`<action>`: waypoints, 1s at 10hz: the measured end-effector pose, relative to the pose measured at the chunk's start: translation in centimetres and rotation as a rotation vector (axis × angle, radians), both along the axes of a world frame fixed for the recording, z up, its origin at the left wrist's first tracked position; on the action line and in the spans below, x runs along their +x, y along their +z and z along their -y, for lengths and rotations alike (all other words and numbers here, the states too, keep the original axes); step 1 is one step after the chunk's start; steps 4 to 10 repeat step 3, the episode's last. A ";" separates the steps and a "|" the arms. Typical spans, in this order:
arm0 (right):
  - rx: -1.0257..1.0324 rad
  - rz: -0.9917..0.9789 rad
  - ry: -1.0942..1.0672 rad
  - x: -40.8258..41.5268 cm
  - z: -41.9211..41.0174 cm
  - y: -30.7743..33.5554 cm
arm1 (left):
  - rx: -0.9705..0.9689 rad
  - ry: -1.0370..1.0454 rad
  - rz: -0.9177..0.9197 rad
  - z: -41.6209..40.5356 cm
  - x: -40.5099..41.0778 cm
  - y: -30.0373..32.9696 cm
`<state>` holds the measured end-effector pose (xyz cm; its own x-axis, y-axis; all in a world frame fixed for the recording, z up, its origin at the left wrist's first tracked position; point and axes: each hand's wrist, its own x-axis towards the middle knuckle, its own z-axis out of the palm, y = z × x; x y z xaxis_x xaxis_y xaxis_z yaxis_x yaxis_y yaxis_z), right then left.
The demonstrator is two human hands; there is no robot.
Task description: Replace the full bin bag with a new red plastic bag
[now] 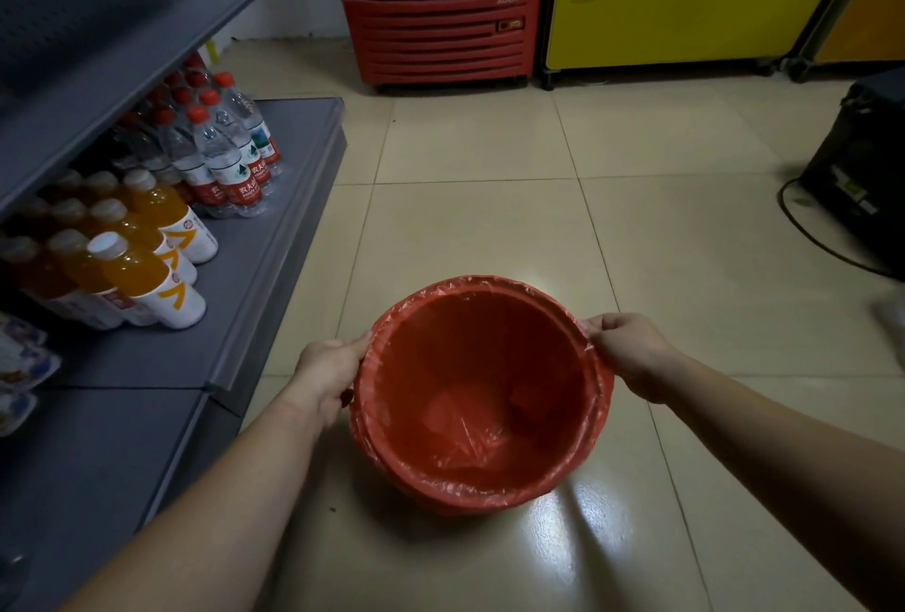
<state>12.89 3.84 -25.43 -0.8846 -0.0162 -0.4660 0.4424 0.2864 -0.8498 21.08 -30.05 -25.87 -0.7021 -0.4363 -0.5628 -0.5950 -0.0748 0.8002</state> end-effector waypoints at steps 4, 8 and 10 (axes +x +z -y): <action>0.174 -0.176 0.047 0.4 0.1 1.8 | -0.112 -0.016 -0.024 -1.3 1.2 2.0; 0.174 -0.176 0.047 0.4 0.1 1.8 | -0.112 -0.016 -0.024 -1.3 1.2 2.0; 0.174 -0.176 0.047 0.4 0.1 1.8 | -0.112 -0.016 -0.024 -1.3 1.2 2.0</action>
